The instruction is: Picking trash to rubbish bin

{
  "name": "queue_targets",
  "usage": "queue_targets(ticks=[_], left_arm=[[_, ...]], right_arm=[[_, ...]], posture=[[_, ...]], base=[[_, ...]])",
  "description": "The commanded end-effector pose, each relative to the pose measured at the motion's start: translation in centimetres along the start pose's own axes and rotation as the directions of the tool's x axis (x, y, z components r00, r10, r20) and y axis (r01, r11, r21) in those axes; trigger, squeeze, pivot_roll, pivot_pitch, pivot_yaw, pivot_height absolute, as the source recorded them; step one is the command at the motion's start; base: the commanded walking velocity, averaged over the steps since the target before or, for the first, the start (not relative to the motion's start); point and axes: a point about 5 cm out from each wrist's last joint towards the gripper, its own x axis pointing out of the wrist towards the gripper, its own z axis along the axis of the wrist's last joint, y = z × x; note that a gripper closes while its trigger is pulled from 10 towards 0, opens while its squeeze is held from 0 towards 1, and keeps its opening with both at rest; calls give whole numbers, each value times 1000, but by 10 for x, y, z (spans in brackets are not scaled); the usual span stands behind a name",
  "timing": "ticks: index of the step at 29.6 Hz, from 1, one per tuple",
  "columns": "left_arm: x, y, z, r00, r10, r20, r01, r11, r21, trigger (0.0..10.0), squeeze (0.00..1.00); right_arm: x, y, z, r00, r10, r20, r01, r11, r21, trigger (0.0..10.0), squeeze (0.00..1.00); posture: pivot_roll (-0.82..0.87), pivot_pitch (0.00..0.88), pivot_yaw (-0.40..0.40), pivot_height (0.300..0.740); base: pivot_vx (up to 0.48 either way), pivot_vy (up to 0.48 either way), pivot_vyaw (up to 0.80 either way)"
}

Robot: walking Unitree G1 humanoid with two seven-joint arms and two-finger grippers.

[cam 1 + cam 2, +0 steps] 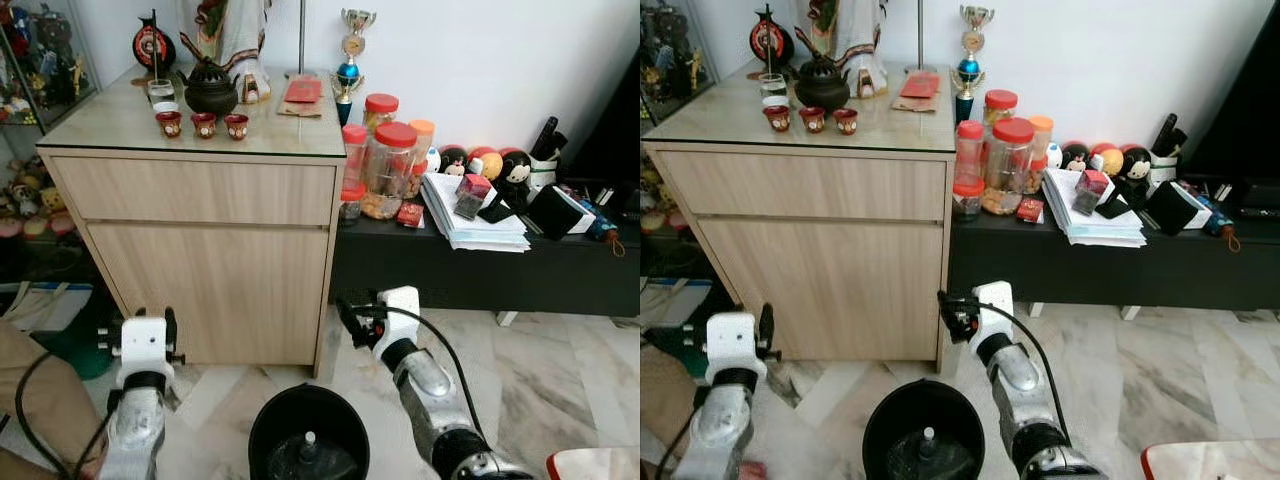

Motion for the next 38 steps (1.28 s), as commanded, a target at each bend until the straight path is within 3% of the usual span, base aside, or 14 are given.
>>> queue_targets(ticks=[1,8,9,10,12,15,19,27,38], left_arm=[[5,-5,3,999,-45,-7,45,999,-3,10000,0],[11,-14,7,996,-90,-8,90,996,-23,10000,0],[11,-14,7,996,-90,-8,90,996,-23,10000,0],[11,-17,7,995,-101,-14,101,994,-36,10000,0],[10,-19,7,994,-106,-15,105,994,-38,10000,0],[9,-24,8,991,-136,-14,135,990,-37,10000,0],[9,-24,8,990,-140,-13,140,990,-35,10000,0],[10,-16,6,993,-119,-23,118,993,-22,10000,0],[15,-3,8,997,-76,-12,76,997,-11,10000,0]], right_arm=[[2,-12,11,999,-28,28,29,999,-19,10000,0],[-8,-57,23,990,-142,8,142,987,-79,10000,0],[-8,-57,23,990,-142,8,142,987,-79,10000,0],[-13,-69,25,985,-170,2,170,981,-98,10000,0],[-15,-73,25,984,-179,-1,178,979,-103,10000,0],[-26,-90,25,973,-230,-13,226,966,-123,10000,0],[-31,-95,25,967,-255,-2,253,961,-116,10000,0],[-35,-90,15,961,-278,6,278,958,-74,10000,0],[-37,-98,23,947,-318,51,321,945,-62,10000,0]], posture=[[64,27,-65,740],[55,20,-64,740],[55,20,-64,740],[55,20,-64,740],[55,20,-64,740],[55,17,-66,740],[51,17,-64,740],[50,11,-59,740],[44,0,-60,740]], base=[[0,0,0],[0,0,0],[0,0,0],[0,0,0],[0,0,0],[0,0,0],[0,0,0],[0,0,0],[0,0,0]])
